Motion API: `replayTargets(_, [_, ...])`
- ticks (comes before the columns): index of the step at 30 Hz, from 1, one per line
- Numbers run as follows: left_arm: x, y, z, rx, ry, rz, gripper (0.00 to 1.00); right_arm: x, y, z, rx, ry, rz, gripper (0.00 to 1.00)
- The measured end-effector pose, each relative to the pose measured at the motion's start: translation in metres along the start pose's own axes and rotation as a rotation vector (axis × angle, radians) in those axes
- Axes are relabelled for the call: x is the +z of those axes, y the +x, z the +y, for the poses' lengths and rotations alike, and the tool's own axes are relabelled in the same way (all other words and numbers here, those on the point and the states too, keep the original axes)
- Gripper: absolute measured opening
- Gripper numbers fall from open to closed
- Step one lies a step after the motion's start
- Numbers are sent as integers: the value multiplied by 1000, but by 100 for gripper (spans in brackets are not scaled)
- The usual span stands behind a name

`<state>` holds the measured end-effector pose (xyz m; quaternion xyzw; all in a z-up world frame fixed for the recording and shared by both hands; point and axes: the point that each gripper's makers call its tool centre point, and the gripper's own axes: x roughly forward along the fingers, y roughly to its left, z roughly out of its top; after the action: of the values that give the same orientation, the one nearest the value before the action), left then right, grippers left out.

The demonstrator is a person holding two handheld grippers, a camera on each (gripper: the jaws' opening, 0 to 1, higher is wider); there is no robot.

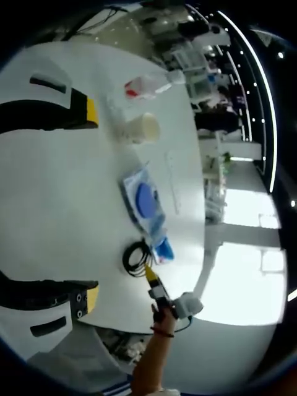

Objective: Arrange the tabletop items into an orderly group along one side of the table until the central work area is clear of visible clutter.

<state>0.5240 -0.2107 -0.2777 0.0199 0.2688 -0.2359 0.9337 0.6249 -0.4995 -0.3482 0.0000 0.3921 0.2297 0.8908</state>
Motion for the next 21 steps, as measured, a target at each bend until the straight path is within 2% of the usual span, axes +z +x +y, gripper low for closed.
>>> replayTargets(3, [0,0,0,-3,2,0,99,3,-9,10,23,-24,-15,79])
replayTargets(5, [0,0,-1,-5,4,1,99,5,-15,15,32,-78,-26,87])
replayTargets(11, [3,-3,0,-3,0,-9,99,8,-37,34,70,-120,-59,98])
replayTargets(15, [3,-7,-1,3,-3,-14,99,10,-53,46,107,-135,-88,99])
replayTargets(21, [3,-14,0,26,-2,-16,99,5,-75,61,136,-193,-107,99])
